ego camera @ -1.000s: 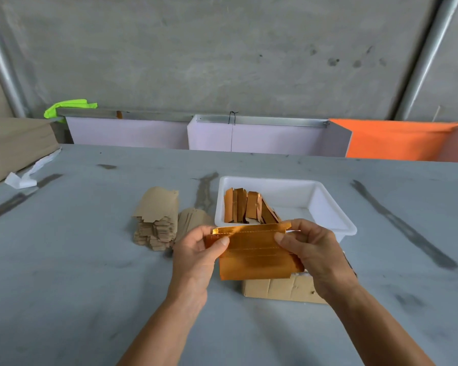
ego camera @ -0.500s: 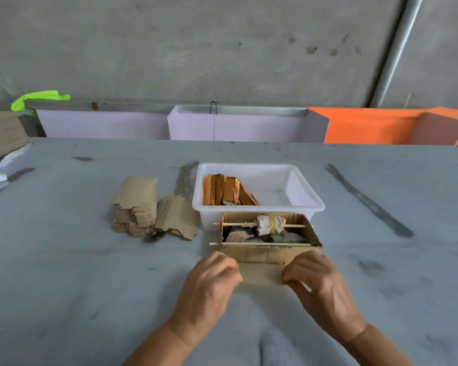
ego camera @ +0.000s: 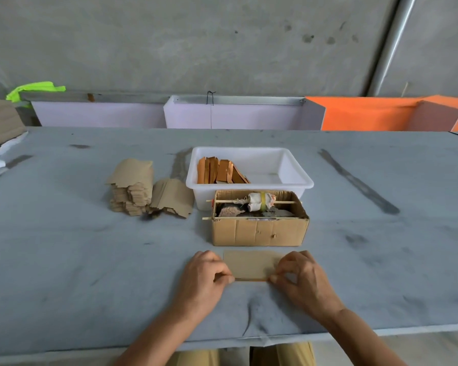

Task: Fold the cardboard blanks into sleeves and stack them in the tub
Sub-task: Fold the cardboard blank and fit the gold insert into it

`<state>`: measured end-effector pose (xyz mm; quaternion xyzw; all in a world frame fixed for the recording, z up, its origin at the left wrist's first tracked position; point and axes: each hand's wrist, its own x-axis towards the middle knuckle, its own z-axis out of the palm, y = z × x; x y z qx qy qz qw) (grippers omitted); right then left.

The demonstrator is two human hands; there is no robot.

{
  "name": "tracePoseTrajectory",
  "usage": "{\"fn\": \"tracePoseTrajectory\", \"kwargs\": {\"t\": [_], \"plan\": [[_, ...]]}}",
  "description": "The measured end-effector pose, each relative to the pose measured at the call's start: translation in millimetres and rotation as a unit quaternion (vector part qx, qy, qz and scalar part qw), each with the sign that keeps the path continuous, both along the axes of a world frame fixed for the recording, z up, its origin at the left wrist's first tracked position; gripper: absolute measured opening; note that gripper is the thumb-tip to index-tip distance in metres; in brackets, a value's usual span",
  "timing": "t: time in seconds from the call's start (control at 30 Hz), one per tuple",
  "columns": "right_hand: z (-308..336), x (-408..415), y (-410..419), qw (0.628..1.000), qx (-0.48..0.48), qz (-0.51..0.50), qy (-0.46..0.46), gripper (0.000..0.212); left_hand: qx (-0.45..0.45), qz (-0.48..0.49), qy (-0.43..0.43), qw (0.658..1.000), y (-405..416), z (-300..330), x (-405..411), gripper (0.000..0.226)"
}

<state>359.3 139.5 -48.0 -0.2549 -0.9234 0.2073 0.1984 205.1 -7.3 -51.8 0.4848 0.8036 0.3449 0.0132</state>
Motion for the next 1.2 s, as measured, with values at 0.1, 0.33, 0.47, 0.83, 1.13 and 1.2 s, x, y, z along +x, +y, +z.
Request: {"fn": "tracePoseTrajectory", "kwargs": {"t": [0.1, 0.33, 0.47, 0.83, 1.13, 1.2], "plan": [[1.0, -9.3, -1.7, 0.997, -0.051, -0.052, -0.025, 0.015, -0.035, 0.061, -0.023, 0.997, 4.9, -1.3, -1.7, 0.011], [7.0, -20.4, 6.2, 0.980, -0.106, -0.147, -0.078, 0.014, -0.112, 0.133, -0.068, 0.982, 18.8, 2.4, -3.3, 0.019], [10.8, -21.0, 6.8, 0.974, -0.126, -0.161, -0.095, 0.016, -0.119, 0.152, -0.085, 0.978, 17.6, 5.1, -7.1, 0.026], [2.2, -10.9, -7.8, 0.977, -0.161, -0.140, 0.023, 0.043, 0.026, -0.059, 0.217, 0.974, 4.3, 2.8, 15.4, 0.021], [-10.7, -12.2, -50.6, 0.990, 0.138, 0.018, 0.025, 0.016, -0.059, -0.096, 0.219, 0.969, 0.4, 8.6, 22.5, 0.020], [-12.7, -4.1, -42.2, 0.993, 0.121, 0.006, 0.013, 0.019, -0.059, -0.105, 0.198, 0.973, -4.3, 5.8, 18.7, 0.020]]}}
